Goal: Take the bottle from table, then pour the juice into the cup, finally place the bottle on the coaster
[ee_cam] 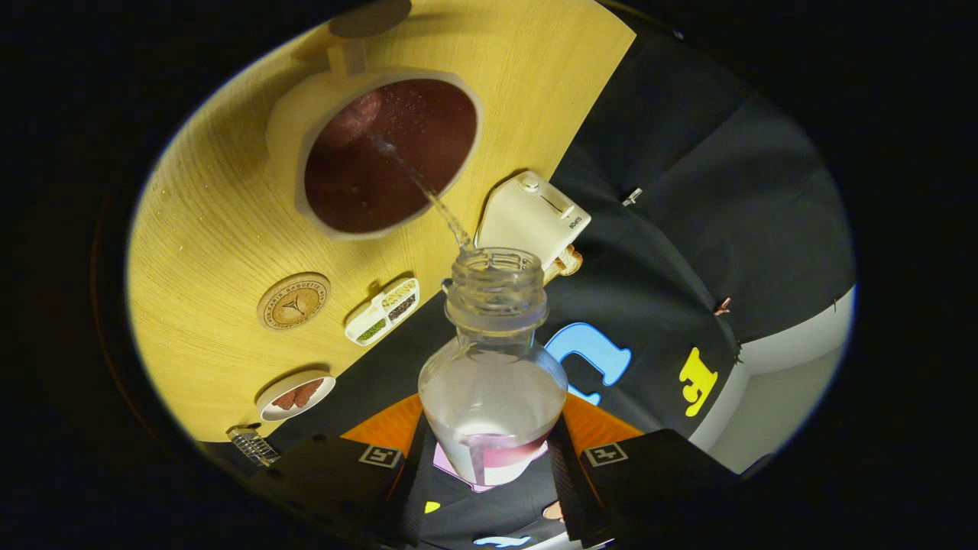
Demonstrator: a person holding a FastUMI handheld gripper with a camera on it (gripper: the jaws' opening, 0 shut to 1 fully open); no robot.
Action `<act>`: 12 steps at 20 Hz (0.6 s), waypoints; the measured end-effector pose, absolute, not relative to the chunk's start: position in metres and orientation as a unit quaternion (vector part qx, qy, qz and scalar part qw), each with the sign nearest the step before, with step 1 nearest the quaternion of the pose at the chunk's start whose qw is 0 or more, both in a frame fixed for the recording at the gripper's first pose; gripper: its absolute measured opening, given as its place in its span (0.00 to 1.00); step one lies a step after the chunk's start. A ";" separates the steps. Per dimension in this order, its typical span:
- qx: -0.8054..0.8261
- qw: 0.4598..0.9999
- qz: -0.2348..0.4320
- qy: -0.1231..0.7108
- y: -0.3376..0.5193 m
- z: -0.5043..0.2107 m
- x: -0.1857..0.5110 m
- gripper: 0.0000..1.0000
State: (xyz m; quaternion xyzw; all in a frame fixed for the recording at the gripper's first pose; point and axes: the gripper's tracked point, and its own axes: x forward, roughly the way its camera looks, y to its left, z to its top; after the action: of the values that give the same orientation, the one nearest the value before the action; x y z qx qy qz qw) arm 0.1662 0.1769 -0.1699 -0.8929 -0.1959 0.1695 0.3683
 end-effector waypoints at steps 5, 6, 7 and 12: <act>-0.893 0.363 0.167 -0.207 0.177 -0.161 0.165 0.71; -0.894 0.361 0.167 -0.208 0.177 -0.162 0.164 0.71; -0.894 0.359 0.168 -0.208 0.177 -0.163 0.163 0.71; -0.896 0.356 0.170 -0.205 0.173 -0.165 0.162 0.71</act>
State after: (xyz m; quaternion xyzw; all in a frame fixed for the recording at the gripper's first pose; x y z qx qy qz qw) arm 0.1621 0.1733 -0.1647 -0.8960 -0.2049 0.1698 0.3556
